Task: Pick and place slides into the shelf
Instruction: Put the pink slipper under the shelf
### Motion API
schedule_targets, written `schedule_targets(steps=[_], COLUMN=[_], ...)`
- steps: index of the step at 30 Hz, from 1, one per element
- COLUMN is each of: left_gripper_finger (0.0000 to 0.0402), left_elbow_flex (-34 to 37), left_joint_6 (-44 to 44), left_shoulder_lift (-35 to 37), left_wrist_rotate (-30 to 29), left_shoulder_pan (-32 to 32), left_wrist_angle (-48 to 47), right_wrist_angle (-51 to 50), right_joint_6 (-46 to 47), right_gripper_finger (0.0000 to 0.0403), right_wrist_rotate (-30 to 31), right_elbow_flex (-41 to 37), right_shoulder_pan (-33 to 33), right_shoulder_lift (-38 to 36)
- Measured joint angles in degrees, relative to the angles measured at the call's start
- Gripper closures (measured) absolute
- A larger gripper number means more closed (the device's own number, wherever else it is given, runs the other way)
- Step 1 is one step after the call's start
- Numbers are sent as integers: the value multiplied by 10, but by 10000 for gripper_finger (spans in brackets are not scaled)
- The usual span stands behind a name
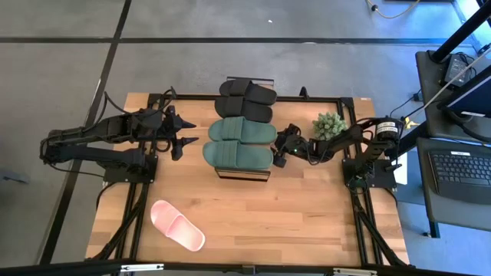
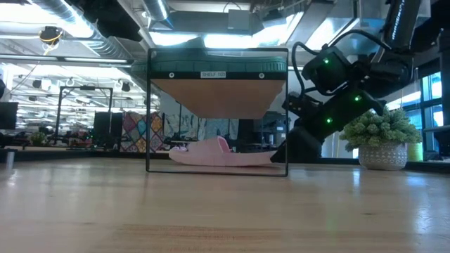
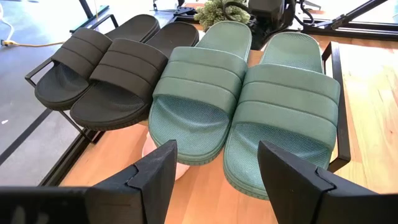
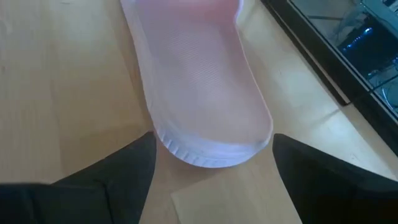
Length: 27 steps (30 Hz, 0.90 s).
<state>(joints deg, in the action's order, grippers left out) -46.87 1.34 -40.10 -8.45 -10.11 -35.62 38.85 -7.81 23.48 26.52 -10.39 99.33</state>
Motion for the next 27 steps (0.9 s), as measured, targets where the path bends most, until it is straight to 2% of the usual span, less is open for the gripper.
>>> schedule_targets(steps=[2,5,9,13,19,27], left_gripper_finger=[186,186,186,186,186,186], left_elbow_flex=[0,0,0,0,0,0], left_joint_6=[0,0,1,1,1,76], left_shoulder_lift=[0,0,0,0,0,0], left_wrist_rotate=[0,0,0,0,6,86], left_shoulder_pan=[0,0,0,0,0,1], left_wrist_angle=[0,0,0,0,0,-50], right_wrist_angle=[-1,-9,-56,-138,-266,-369], right_joint_6=[0,-2,1,13,18,69], right_gripper_finger=[85,85,85,85,85,85], right_wrist_rotate=[-5,-45,-69,-64,-16,-27], right_elbow_flex=[0,0,0,0,0,0], right_shoulder_pan=[0,0,3,8,21,58], right_shoulder_lift=[0,-9,-51,-125,-261,-417])
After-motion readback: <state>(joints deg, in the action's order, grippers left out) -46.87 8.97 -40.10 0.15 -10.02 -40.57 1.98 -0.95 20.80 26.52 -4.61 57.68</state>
